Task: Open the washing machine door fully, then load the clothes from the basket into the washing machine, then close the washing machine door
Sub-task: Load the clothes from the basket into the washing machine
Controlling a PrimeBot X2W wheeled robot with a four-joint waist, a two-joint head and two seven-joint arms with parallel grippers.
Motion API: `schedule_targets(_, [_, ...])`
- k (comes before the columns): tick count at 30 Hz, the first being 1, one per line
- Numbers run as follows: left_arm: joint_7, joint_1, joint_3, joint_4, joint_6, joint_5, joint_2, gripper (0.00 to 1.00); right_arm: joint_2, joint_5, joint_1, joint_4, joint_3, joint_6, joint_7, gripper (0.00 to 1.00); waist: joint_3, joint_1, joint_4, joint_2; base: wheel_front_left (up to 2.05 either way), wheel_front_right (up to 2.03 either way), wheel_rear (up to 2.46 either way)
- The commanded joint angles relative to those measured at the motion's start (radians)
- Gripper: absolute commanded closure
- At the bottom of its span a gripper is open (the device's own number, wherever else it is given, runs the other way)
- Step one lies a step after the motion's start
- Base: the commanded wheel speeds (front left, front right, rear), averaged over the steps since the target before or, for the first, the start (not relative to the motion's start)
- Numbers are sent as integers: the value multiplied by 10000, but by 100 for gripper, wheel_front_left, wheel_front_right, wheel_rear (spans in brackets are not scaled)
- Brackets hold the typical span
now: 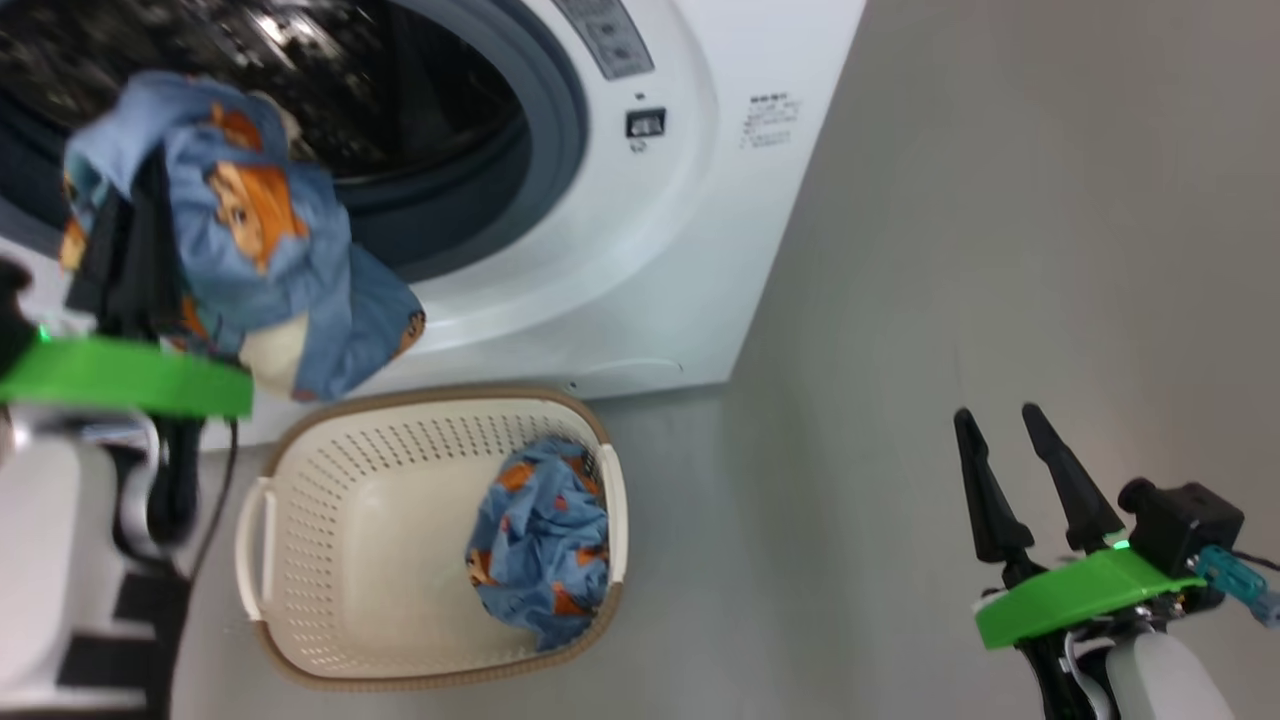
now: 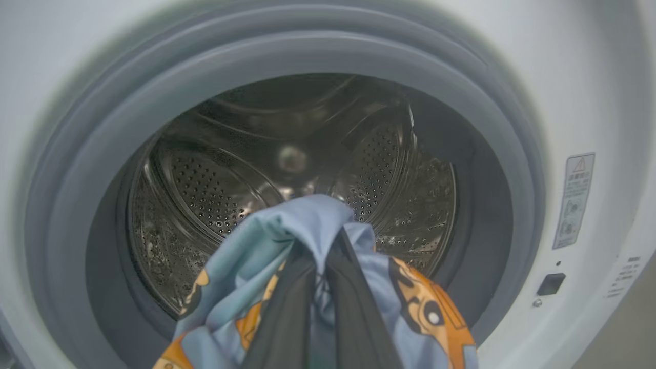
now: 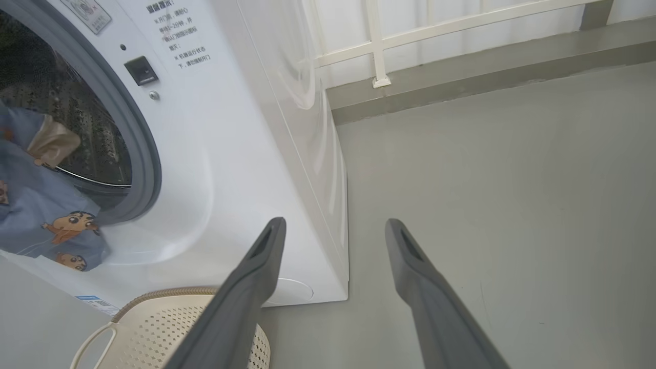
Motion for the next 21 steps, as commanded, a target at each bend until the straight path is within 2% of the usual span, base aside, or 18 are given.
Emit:
schedule_targets(1, [-57,-844,147,349,-15,-19,549,100,50,-98,-263,-271,311,16,-49,0,633,0,-433,0,0,0,0])
schedule_targets(12, [-57,-3799,-550,4461,-15,-640,697,100,390,-166,-879,-327,660,16,-49,0,1529,0,-1107,0,0,0,0])
schedule_targets(18, [-57,-4888,-815,5950,-15,-723,954,100,504,-173,-1106,-361,826,16,-49,0,1878,0,-1419,0,0,0,0])
schedule_targets(21, [-57,-5213,-883,6228,-15,-695,1048,100,532,-168,-1175,-366,862,16,-49,0,1976,0,-1495,0,0,0,0])
